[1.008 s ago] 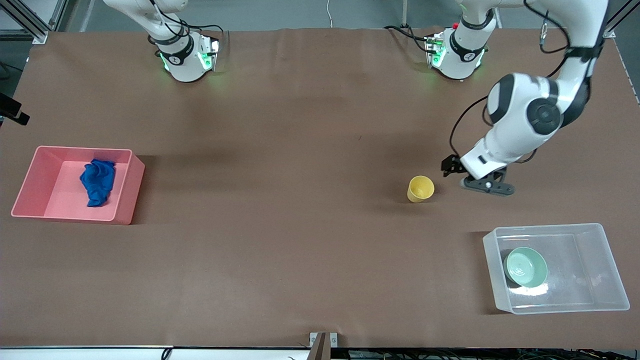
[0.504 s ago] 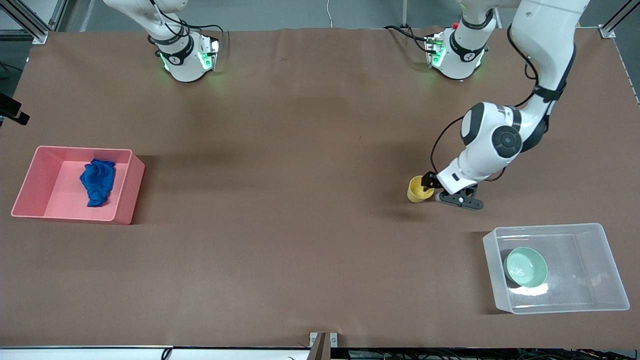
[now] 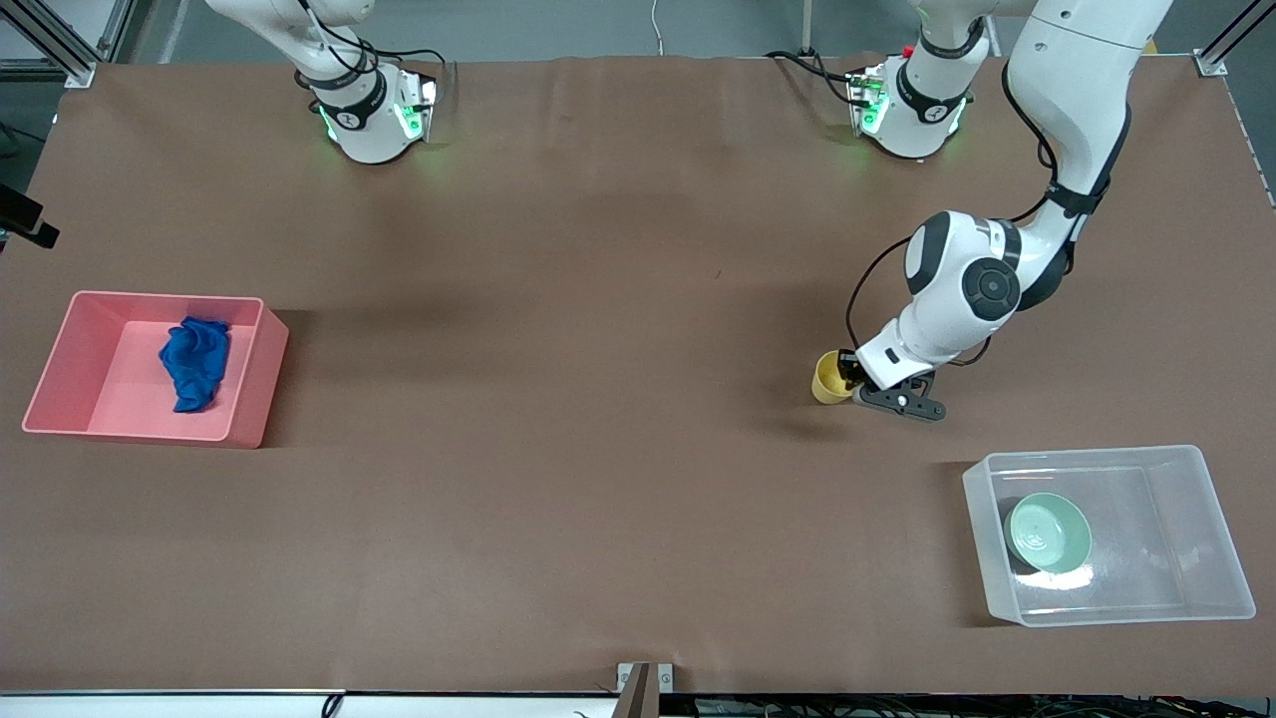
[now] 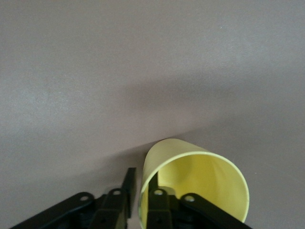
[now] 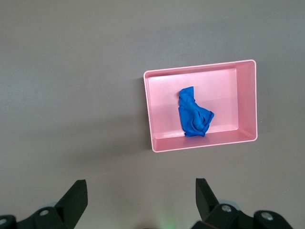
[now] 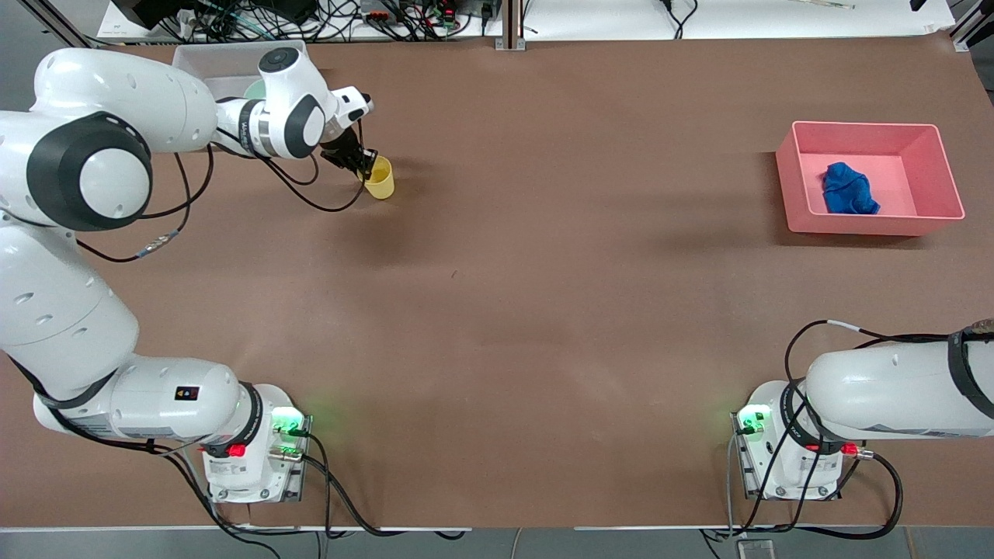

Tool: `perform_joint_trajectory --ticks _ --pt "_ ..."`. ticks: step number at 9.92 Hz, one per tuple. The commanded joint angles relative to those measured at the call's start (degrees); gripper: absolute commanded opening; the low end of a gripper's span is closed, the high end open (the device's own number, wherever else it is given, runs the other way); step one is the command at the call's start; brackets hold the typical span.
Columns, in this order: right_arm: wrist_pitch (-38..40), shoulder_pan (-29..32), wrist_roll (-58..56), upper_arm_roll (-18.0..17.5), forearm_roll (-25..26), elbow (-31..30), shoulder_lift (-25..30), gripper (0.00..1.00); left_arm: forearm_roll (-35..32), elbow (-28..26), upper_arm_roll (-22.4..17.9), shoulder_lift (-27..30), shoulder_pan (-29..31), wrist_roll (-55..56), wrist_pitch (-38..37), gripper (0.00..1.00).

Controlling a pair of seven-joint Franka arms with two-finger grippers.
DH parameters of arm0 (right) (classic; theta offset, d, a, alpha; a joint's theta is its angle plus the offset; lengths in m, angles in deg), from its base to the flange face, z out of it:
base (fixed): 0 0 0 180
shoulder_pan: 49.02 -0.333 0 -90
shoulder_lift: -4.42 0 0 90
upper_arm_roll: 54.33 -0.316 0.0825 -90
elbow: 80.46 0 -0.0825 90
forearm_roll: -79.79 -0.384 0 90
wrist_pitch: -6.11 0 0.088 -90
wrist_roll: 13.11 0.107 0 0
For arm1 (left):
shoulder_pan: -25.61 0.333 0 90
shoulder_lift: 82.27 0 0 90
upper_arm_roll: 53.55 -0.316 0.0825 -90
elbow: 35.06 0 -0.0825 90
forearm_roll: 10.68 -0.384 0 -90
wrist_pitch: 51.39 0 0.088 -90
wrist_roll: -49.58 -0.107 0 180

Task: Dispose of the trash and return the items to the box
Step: 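Move the left gripper to the yellow cup and grasp it, then carry the yellow cup with the left gripper and set it on the bowl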

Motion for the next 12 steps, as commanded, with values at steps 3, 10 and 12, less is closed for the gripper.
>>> perform_joint_trajectory --ticks 3,10,12 --pt "0.50 0.41 -0.97 -0.22 0.53 0.43 -0.02 1.00 -1.04 4.70 0.32 3.32 0.83 0.47 -6.98 0.00" --pt "0.50 0.41 -1.06 -0.22 0.53 0.43 -0.02 1.00 3.25 50.73 -19.77 -17.36 1.26 -16.72 -29.96 0.00" --pt "0.50 0.50 -1.06 -0.13 0.44 0.43 -0.02 1.00 6.17 54.21 -23.57 -21.61 2.49 -20.25 -28.74 0.00"
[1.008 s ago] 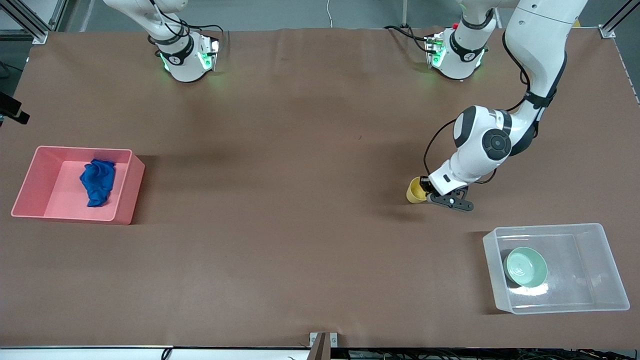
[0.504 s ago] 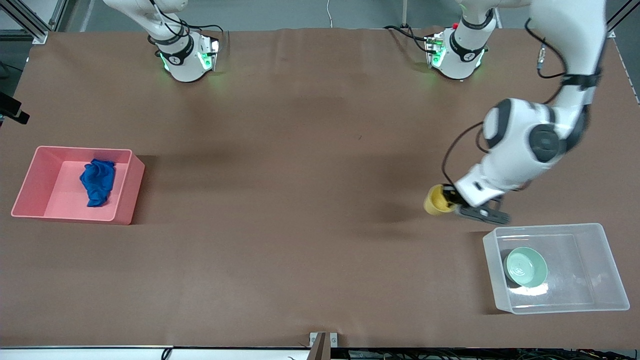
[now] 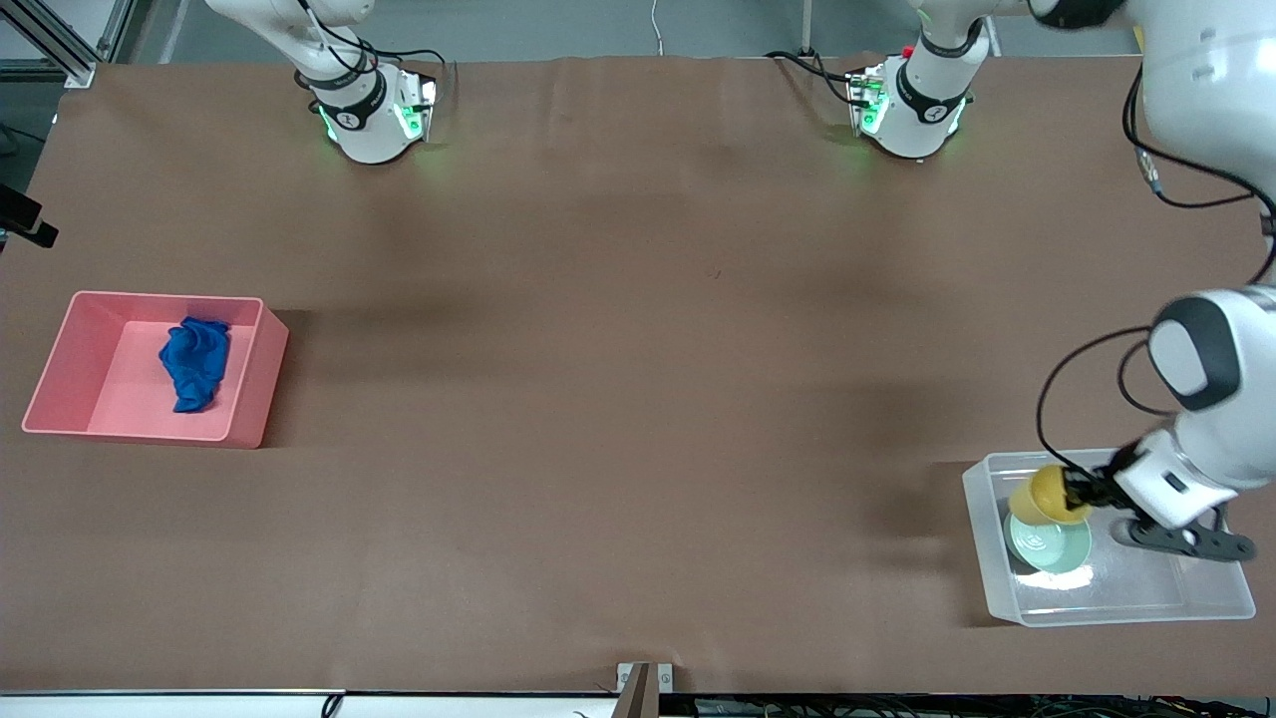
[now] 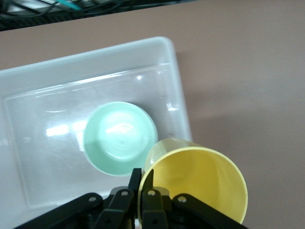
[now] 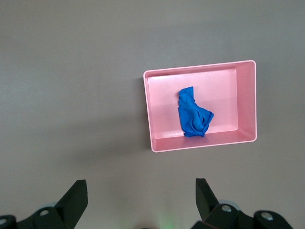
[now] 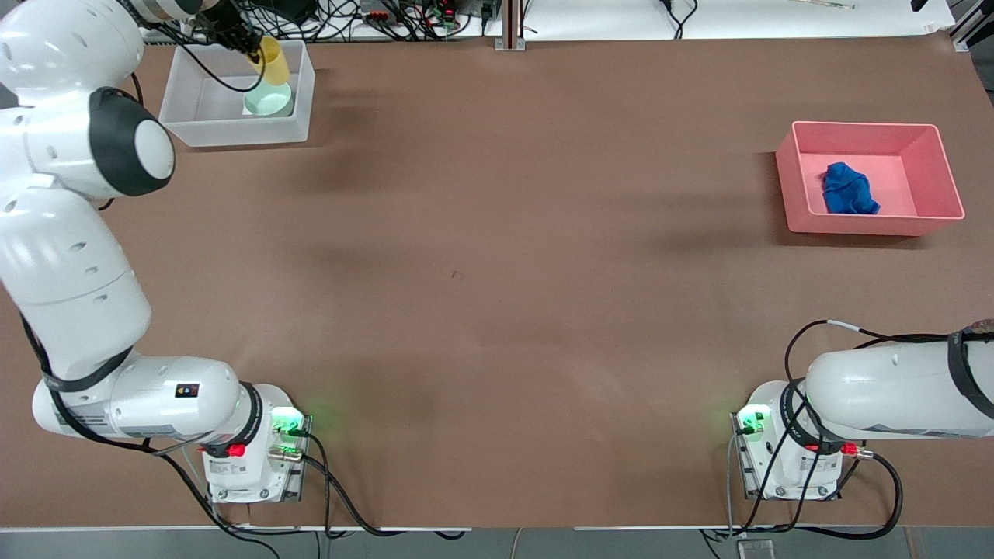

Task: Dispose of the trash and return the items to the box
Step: 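Carry the yellow cup with the left gripper and set it on the bowl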

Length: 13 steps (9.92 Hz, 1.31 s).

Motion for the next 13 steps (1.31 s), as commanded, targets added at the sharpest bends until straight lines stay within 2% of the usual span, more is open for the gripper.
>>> perform_joint_trajectory --ticks 1,6,7,8,9,10,12,13 --pt "0.47 0.44 -0.63 -0.21 0.44 0.42 -0.01 1.00 1.90 4.44 -3.32 -5.92 0.27 -4.85 1.06 0.00" --pt "0.47 0.44 -0.63 -0.21 0.44 0.42 -0.01 1.00 2.61 4.09 -3.77 -11.02 0.27 -4.17 9.94 0.02" --pt "0.47 0.44 -0.63 -0.21 0.44 0.42 -0.01 1.00 2.69 3.74 -3.68 -11.03 0.18 -3.91 10.04 0.09" --pt "0.47 0.44 -0.63 -0.21 0.44 0.42 -0.01 1.00 2.78 3.30 -3.51 -10.07 0.09 -2.60 10.04 0.39" --pt "0.47 0.44 -0.63 -0.21 0.44 0.42 -0.01 1.00 2.70 3.12 -3.33 -8.41 0.18 -2.07 9.87 0.80" --pt "0.47 0.44 -0.63 -0.21 0.44 0.42 -0.01 1.00 2.61 1.90 -3.24 -5.17 -0.17 -2.06 8.65 1.00" --pt "0.47 0.44 -0.63 -0.21 0.44 0.42 -0.01 1.00 2.43 1.02 -1.85 2.20 0.27 -2.41 -1.15 1.00" --pt "0.55 0.44 -0.63 -0.21 0.44 0.42 -0.01 1.00 2.34 -0.03 0.60 7.03 0.36 -1.20 -7.30 1.00"
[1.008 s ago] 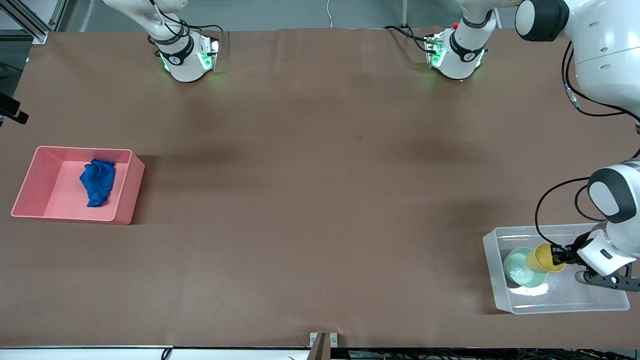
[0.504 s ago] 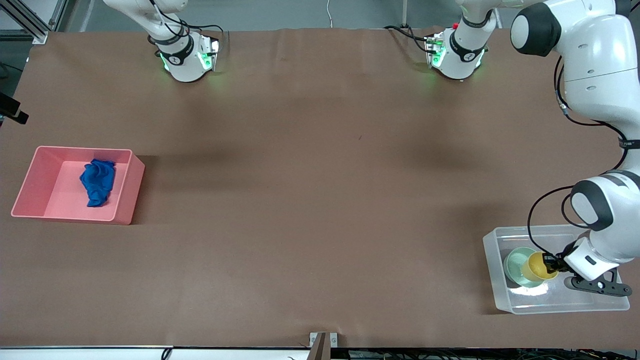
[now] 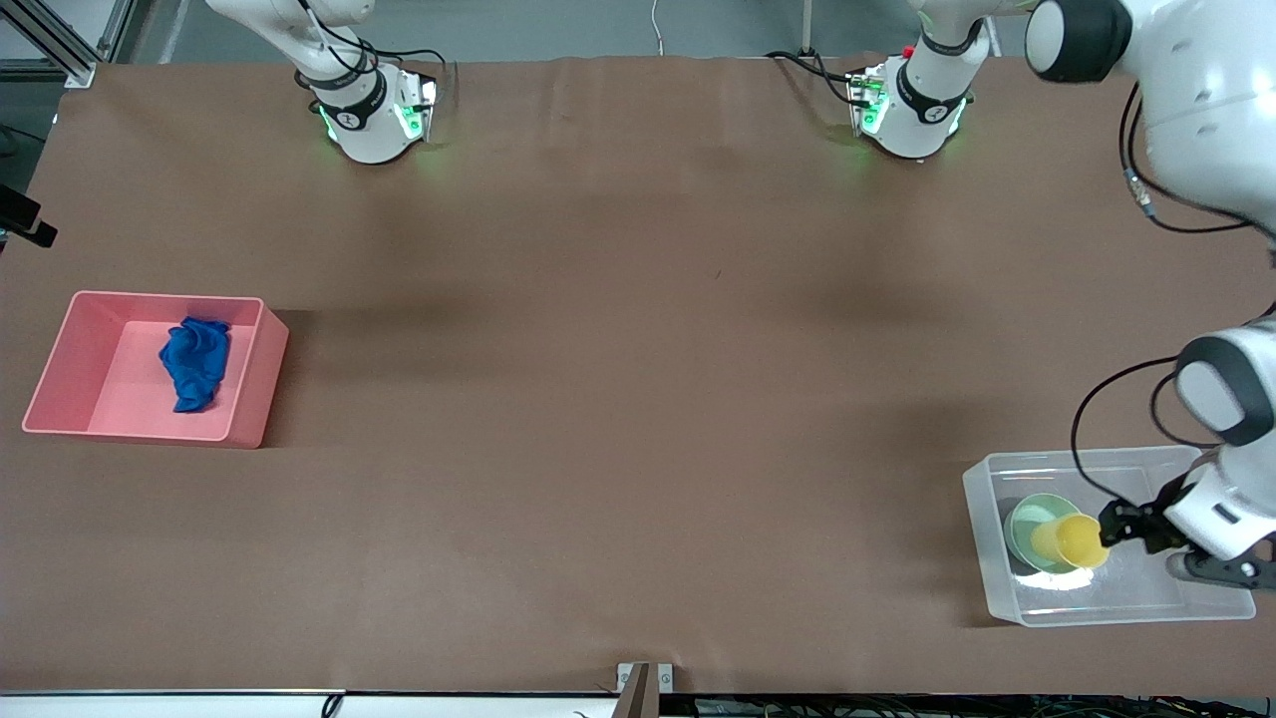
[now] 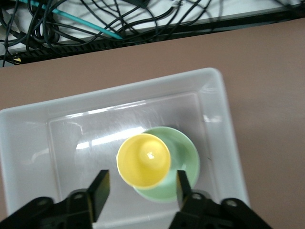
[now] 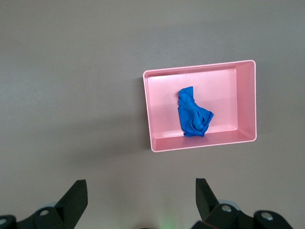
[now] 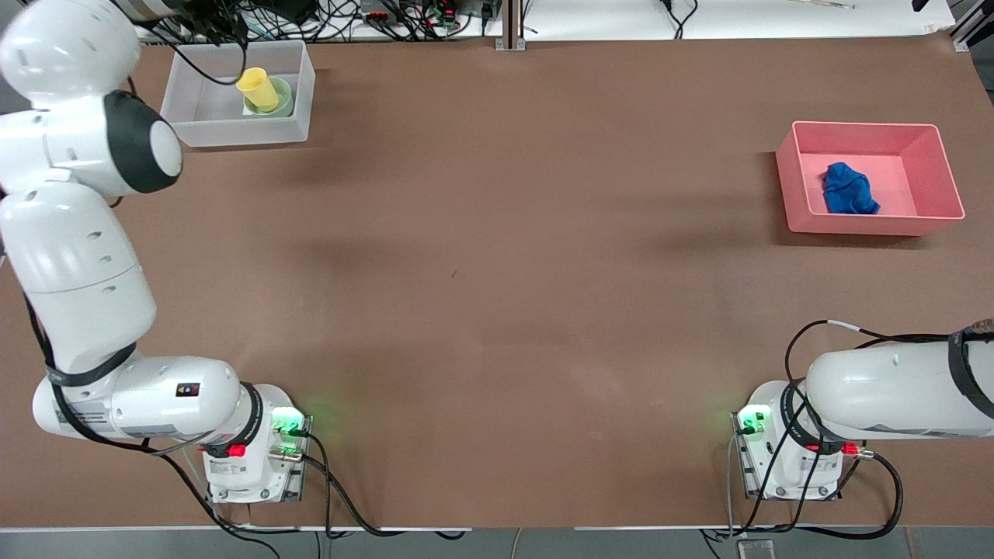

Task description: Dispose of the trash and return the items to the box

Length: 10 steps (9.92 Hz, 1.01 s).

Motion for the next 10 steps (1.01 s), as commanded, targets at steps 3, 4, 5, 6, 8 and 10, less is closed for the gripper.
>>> perform_joint_trajectory --ticks 3,4,5,6,8,10 --pt "0.43 0.47 -0.94 -0.27 0.44 0.39 0.00 1.00 -5.39 -13.36 8.00 23.11 -0.53 8.00 -16.46 1.00" --pt "0.43 0.47 -0.95 -0.18 0.44 0.39 0.00 1.00 -8.04 -18.53 10.99 29.00 -0.27 11.07 -16.39 1.00" --pt "0.52 0.47 -0.95 -0.27 0.44 0.39 0.00 1.00 -8.67 -22.15 12.85 33.68 -0.27 14.15 -16.30 1.00" --pt "0.43 0.47 -0.95 -0.27 0.44 0.39 0.00 1.00 -8.86 -25.06 13.82 37.03 -0.44 16.53 -16.39 1.00" --pt "0.43 0.55 -0.95 -0.27 0.44 0.39 0.00 1.00 -8.86 -25.88 14.53 39.51 -0.88 17.17 -19.44 1.00" --pt "0.43 0.55 -0.95 -0.27 0.44 0.39 0.00 1.00 -8.68 -25.18 14.36 40.93 -1.58 19.09 -23.23 1.00"
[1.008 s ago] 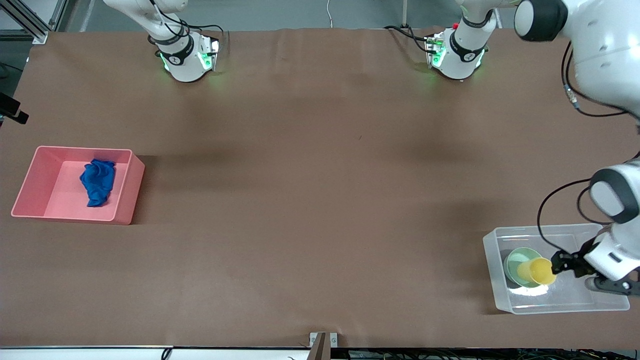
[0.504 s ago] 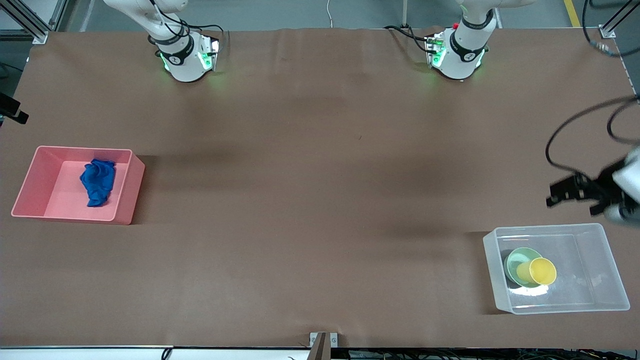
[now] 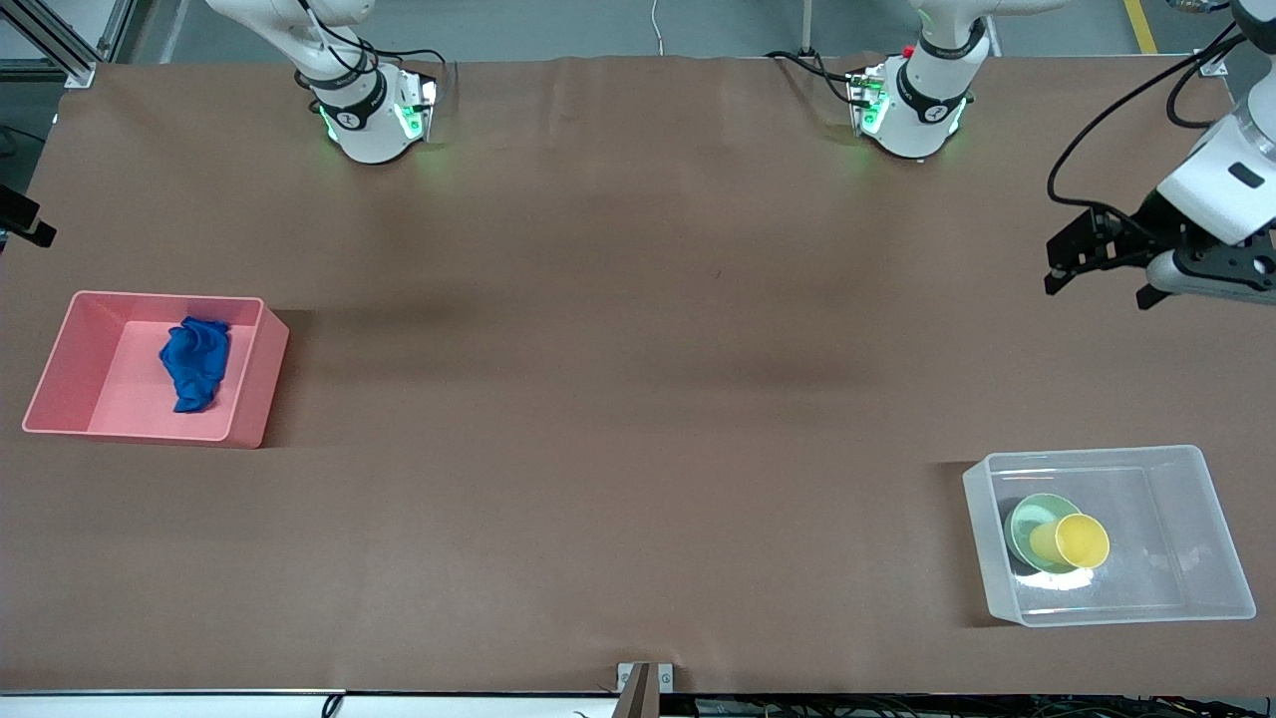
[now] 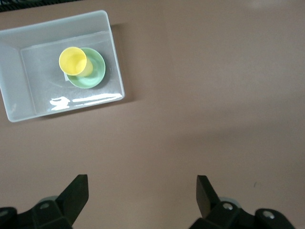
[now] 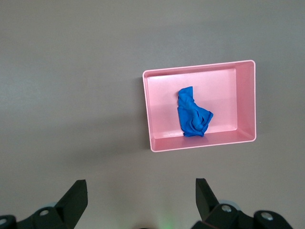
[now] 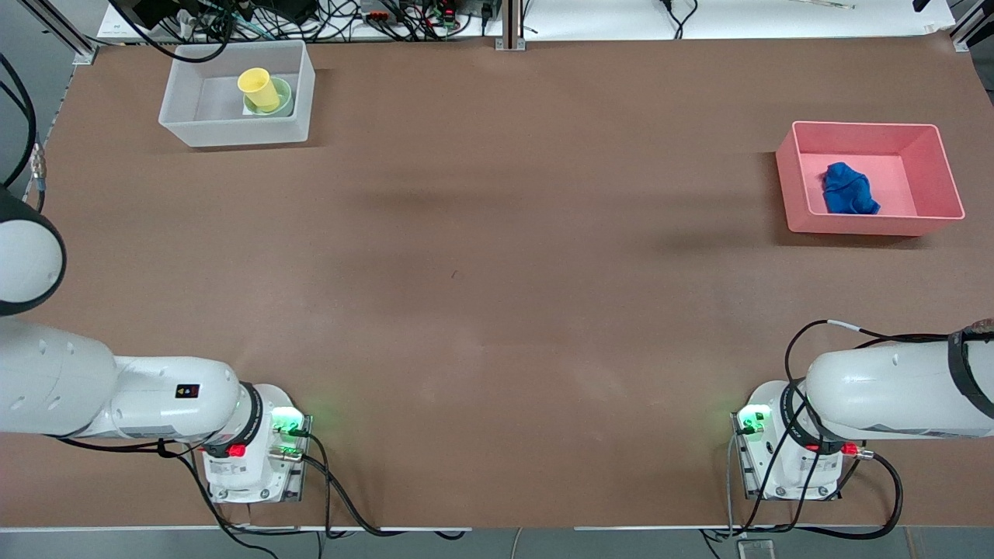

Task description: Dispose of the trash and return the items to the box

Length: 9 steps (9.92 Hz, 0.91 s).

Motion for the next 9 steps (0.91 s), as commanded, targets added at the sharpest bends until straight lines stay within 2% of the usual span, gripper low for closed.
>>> perform_joint_trajectory --ticks 1,4,6,9 --pt "0.42 0.48 -0.77 -0.25 0.36 0.28 0.05 1.00 -0.81 0.50 -0.08 -0.25 -0.90 2.80 -1.57 1.00" --pt "0.51 0.48 -0.68 -0.34 0.36 0.28 0.05 1.00 -0.63 4.21 -0.86 -3.07 -2.49 3.78 -4.20 1.00" --pt "0.42 0.48 -0.77 -0.34 0.36 0.28 0.05 1.00 -0.55 3.69 -1.22 -2.81 -2.58 5.69 -7.70 1.00" --pt "0.07 0.57 -0.94 -0.25 0.36 0.28 0.05 1.00 -0.81 3.60 -1.13 -2.63 -2.23 6.24 -8.26 1.00"
